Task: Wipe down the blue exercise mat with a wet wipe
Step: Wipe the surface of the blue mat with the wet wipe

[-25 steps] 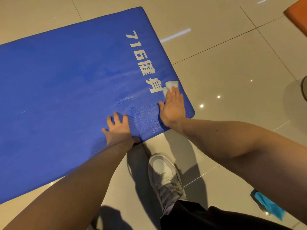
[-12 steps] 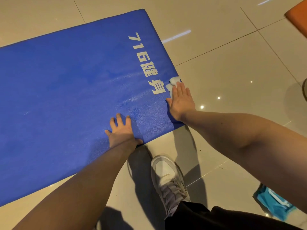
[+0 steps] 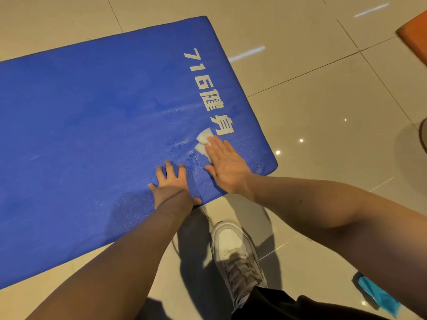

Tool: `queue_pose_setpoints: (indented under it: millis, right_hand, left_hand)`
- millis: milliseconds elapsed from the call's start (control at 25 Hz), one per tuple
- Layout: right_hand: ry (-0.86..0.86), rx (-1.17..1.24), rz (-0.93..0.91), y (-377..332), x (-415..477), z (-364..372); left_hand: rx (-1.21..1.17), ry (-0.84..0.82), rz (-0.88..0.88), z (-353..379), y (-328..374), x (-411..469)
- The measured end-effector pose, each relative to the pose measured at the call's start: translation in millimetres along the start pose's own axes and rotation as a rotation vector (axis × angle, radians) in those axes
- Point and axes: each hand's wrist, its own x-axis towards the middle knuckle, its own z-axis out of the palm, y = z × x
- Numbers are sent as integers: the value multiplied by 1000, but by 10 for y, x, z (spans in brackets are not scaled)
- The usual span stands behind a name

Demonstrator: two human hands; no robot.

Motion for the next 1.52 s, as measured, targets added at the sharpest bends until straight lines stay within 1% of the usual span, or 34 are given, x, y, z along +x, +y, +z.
queue_pose_setpoints:
  millis: [40,120,200,280,320,400,480,560,640,680,720,800,880,920,1000,1080,1240,1320,1360,1480,1520]
  right_hand:
    - [19,-4,51,141,46,-36]
    - [41,-10,233,473,178,-133]
    - [24,-15,406,703,285,-235]
    - [15,11,499,701,354,-279]
    - [27,45,511,632,363,-271]
    - [66,109,439,406,319,-189]
    - [58,126,239,125,183,-81]
    - [-4,55,22,-95,34,9]
    - [-38,-22,-91,-86,-14,18]
    - [-24,-43,-98,5,22,-12]
    - [-9,-52,-58,122,72,-64]
    - [7,-37,127,430,208,-199]
    - [-26,-51,317,693,329,-342]
    - [-43,-56,378,735,384,-365]
    - [-29,7,422,652,435,-344]
    - [0,66,350,431,381,-268]
    - [-54,53,19,-4,76,-183]
    - [-57,64,-64,-86,25,-174]
    - [-30,130,-67,-108,10,-213]
    - [132,526,4,-101,-94,-418]
    - [180,625,18,-85,-146,-477]
  left_hand:
    - [2,8,16,-5,-10,-13]
    - [1,23,44,-16,-39,-25]
    - [15,36,59,-30,-56,-25]
    - [25,41,68,-39,-56,-13]
    - [26,39,70,-45,-50,-7]
    - [36,36,68,-49,-46,11]
    - [55,25,67,-61,-32,30]
    - [74,19,57,-66,-20,43]
    - [81,8,51,-66,-23,44]
    - [77,-2,52,-66,-27,43]
    - [74,-10,57,-68,-31,41]
    - [68,-15,66,-77,-38,40]
    - [67,-39,61,-91,-39,51]
    - [68,-56,55,-93,-37,61]
    - [64,-72,47,-91,-23,67]
    - [65,-76,37,-91,-11,65]
    - [69,-76,17,-95,18,66]
    - [68,-75,3,-88,38,63]
    - [61,-84,-9,-84,52,64]
    - [-12,-102,-69,-145,75,49]
    - [-61,-101,-75,-186,68,41]
